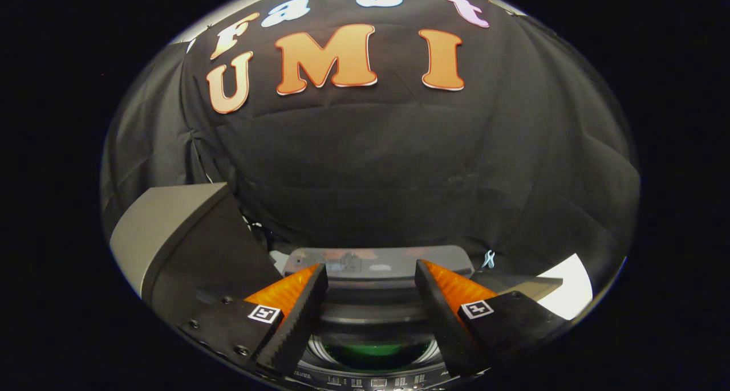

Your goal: Put the clothes into the washing machine and then close the washing machine lid.

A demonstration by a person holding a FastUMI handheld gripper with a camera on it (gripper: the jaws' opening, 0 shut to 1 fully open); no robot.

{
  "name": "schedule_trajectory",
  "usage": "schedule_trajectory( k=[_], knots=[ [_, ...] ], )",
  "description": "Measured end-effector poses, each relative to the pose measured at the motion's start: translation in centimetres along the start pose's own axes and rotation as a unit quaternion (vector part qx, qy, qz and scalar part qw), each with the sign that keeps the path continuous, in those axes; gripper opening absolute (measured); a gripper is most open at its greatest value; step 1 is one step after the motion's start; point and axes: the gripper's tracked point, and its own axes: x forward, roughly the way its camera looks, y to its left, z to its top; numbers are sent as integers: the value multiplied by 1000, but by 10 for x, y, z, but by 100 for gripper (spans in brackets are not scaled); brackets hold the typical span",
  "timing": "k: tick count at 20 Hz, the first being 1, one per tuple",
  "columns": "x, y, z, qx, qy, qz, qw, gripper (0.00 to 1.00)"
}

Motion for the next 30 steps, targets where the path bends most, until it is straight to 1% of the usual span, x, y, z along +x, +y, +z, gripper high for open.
schedule_trajectory(
  k=[4, 11, 15, 21, 26, 30],
  knots=[
    [-8, 5, -14, 4, 2, 3, 1000, 99],
    [-21, 15, 3, 0, -20, 11, 1000, 99],
    [-41, 15, 31, 10, -54, 15, 998, 99],
    [-79, 10, 88, 19, -119, 25, 992, 99],
    [-137, 2, 144, 10, -185, 32, 982, 99],
    [-183, -11, 175, -7, -227, 28, 973, 98]
  ],
)
